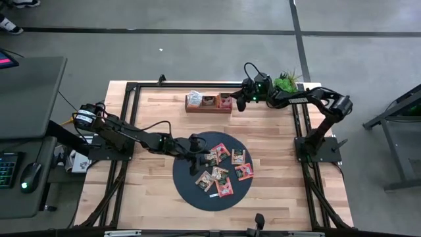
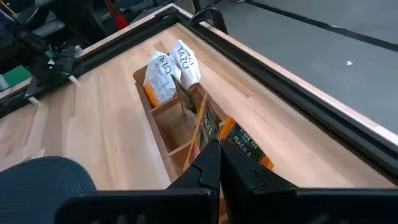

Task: Pick & Place Tea
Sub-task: Put the orange tea bag into the right section of the wooden organizer

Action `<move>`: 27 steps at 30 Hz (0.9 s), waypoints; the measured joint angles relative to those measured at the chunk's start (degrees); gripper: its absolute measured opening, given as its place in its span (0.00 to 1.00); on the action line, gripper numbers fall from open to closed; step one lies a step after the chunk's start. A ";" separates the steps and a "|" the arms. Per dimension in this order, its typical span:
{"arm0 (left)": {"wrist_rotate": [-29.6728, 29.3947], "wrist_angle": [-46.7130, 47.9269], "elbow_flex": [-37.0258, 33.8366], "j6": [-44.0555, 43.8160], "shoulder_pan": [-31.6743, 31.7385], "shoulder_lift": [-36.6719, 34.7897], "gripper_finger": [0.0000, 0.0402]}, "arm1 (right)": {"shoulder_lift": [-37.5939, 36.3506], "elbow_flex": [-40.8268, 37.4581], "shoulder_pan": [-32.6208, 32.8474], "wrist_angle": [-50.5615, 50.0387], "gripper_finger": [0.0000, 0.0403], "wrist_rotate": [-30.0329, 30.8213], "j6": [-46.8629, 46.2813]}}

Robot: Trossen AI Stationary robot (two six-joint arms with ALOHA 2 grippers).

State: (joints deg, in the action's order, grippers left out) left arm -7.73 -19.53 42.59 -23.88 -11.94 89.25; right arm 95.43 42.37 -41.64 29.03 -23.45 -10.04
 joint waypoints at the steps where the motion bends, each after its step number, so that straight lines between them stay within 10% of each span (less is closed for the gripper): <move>1: 0.00 -0.02 0.00 -0.02 0.00 0.00 0.51 | 0.01 0.00 -0.01 0.48 0.00 0.17 0.00; 27: 0.75 0.22 0.00 -0.66 -0.02 0.00 0.51 | 5.51 0.07 0.06 7.19 0.07 0.35 -4.94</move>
State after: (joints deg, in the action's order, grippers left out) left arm -6.97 -19.31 42.59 -24.53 -11.97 89.25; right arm 100.95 42.44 -41.58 36.23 -23.10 -14.98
